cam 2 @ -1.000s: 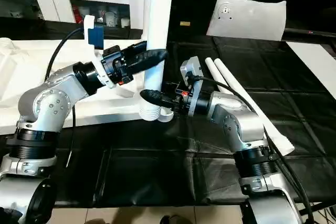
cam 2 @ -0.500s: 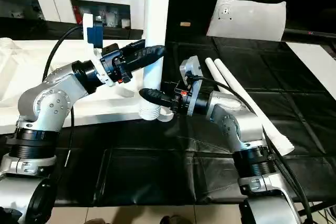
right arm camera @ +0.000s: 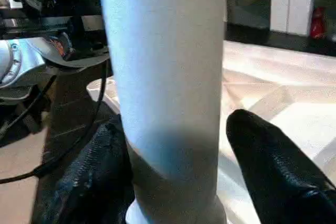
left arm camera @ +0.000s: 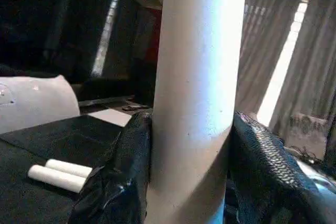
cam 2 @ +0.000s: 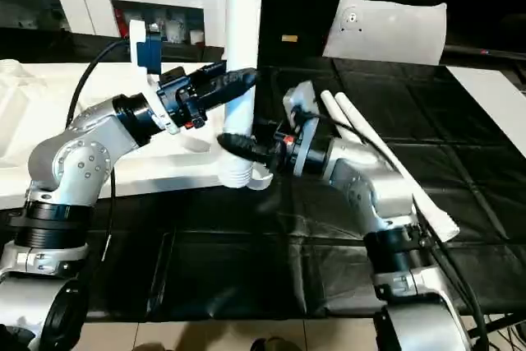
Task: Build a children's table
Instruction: Insert table leg to table base
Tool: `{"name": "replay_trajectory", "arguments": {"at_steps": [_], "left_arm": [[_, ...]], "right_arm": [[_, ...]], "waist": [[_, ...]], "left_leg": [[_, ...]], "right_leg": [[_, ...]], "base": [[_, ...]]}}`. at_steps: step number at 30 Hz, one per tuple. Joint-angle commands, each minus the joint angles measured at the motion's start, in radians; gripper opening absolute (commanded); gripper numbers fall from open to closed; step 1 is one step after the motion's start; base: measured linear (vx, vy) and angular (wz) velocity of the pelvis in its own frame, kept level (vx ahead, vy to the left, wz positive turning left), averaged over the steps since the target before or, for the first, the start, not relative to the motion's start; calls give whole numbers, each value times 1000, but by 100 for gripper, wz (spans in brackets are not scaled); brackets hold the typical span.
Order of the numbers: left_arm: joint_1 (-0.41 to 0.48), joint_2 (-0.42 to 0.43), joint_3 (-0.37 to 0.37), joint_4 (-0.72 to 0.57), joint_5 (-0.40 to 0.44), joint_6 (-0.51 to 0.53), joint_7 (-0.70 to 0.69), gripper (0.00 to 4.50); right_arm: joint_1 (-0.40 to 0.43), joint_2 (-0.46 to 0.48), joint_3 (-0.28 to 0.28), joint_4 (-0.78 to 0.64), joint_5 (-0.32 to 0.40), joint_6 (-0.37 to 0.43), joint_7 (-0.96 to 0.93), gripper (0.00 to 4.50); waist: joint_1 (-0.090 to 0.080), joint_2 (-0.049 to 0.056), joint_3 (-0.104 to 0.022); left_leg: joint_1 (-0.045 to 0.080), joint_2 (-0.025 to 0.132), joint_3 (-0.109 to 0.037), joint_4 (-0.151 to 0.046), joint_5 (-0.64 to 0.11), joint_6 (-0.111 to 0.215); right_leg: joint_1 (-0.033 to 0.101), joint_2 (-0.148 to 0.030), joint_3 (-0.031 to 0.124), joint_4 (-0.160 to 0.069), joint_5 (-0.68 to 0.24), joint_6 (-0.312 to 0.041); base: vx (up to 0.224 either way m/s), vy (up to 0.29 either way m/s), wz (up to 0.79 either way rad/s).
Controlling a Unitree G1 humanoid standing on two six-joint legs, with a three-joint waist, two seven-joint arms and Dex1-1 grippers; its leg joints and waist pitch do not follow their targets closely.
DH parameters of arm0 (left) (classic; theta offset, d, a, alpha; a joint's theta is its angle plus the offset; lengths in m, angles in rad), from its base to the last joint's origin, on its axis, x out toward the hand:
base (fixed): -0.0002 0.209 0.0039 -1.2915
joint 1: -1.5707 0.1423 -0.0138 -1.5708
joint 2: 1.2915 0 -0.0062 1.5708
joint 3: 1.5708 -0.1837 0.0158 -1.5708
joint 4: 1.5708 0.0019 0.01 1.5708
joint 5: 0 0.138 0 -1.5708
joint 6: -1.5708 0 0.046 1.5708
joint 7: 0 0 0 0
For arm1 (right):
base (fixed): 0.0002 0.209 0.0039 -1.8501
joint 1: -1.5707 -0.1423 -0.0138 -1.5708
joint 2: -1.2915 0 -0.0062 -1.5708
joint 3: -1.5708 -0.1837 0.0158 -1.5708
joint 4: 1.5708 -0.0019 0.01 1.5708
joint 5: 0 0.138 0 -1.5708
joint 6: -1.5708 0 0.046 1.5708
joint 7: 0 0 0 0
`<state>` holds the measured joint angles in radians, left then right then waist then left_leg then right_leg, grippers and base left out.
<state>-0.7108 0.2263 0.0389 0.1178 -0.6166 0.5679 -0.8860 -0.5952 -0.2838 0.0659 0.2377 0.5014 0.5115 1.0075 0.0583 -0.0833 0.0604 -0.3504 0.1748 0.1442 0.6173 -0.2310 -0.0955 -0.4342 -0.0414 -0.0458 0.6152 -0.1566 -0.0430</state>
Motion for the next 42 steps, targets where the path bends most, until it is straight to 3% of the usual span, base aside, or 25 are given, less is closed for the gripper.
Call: {"name": "replay_trajectory", "arguments": {"at_steps": [1,6,14,17,20,31,42], "left_arm": [[-14,2,-16,-37,-16,7,-18,186],[-16,14,-29,-53,-27,18,-48,186],[-14,18,-45,-77,-38,36,-77,186],[-17,23,-53,-79,-44,40,-92,186],[-23,24,-56,-82,-49,46,-107,186],[-30,28,-66,-84,-51,52,-134,186],[-34,36,-75,-87,-43,45,-148,186]], "right_arm": [[-22,-20,-20,-7,11,22,9,335],[-41,-43,5,9,1,64,33,365],[-53,-52,46,16,-6,87,83,367],[-53,-55,57,13,-6,94,101,330],[-52,-60,69,13,-4,103,121,320],[-44,-55,67,14,1,105,139,218],[-28,-46,65,9,-5,82,134,207]], "waist": [[2,4,-77],[2,2,-75],[2,0,-76],[3,-1,-77],[3,-2,-76],[4,4,-78],[5,6,-79]], "left_leg": [[-10,34,6,-60,45,88],[-11,34,6,-60,40,82],[-12,34,6,-59,51,85],[-13,35,6,-59,49,84],[-13,34,7,-59,41,81],[-12,35,5,-58,46,74],[-12,35,5,-58,49,72]], "right_leg": [[89,-78,44,-58,-155,-180],[90,-78,44,-58,-173,-177],[88,-78,43,-58,-172,-172],[90,-79,43,-57,-175,-174],[90,-79,43,-60,-195,-165],[90,-79,43,-57,-170,-172],[91,-79,43,-55,-151,-181]], "base": [[0,0,0],[0,0,0],[0,0,0],[0,0,0],[0,0,0],[0,0,0],[0,0,0]]}}
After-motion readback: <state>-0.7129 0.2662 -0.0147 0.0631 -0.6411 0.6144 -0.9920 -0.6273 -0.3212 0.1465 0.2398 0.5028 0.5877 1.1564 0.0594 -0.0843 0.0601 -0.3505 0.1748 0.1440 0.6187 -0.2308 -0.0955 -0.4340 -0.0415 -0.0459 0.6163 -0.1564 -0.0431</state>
